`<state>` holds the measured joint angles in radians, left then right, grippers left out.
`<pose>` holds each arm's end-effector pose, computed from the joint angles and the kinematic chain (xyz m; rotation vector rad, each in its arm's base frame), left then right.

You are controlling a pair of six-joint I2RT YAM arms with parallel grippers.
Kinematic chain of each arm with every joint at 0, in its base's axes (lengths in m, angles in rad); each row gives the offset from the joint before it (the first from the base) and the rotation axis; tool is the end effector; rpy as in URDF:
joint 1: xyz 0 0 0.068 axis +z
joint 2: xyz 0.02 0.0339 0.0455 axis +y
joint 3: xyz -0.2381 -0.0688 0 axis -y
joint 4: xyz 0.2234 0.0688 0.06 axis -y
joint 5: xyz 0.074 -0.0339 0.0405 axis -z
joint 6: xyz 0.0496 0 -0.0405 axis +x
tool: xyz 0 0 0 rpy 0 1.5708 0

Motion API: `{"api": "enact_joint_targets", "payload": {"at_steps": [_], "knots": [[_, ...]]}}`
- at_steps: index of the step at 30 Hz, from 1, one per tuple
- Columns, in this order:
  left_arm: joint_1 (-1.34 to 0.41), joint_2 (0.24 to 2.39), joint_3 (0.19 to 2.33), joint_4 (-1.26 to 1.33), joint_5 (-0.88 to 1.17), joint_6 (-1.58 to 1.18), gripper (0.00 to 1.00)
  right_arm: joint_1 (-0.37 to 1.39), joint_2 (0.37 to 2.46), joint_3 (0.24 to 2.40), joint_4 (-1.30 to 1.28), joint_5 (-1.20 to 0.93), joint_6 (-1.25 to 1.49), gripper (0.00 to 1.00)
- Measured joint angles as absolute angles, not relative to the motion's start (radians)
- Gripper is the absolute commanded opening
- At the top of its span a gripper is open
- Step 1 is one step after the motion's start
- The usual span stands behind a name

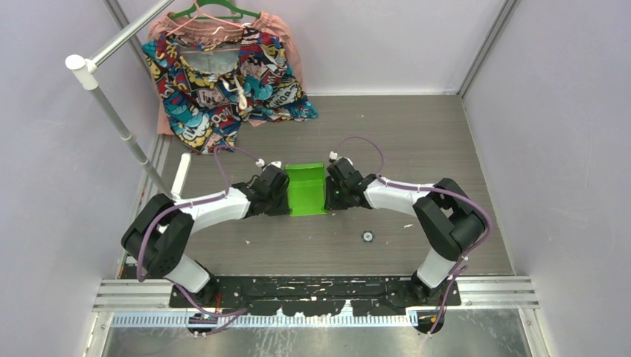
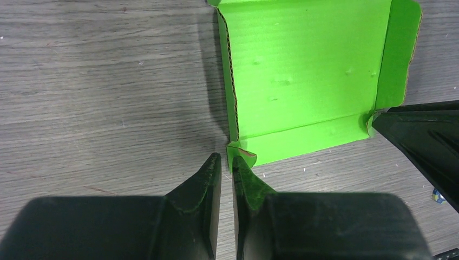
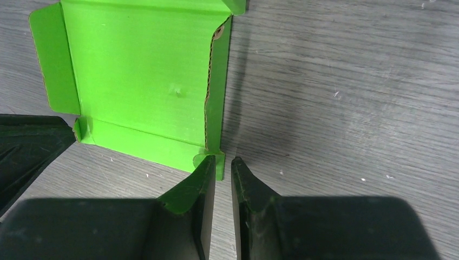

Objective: Fold the paper box
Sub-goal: Close the paper box at the center of the board.

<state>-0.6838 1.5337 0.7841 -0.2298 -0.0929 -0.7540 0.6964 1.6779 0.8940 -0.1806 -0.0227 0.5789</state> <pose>0.2233 -0.1761 0.1407 -0.1282 2.6011 -0.4313 0.2420 0.2038 0.1334 -0.1632 2.6158 0.5119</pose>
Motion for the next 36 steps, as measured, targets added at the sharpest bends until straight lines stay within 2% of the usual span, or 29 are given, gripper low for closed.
{"api": "enact_joint_targets", "payload": {"at_steps": [36], "knots": [[-0.705,1.613,0.864,-0.289,-0.108,-0.747,0.14,0.762,1.745,1.011,-0.316,0.099,0.546,0.22]]}}
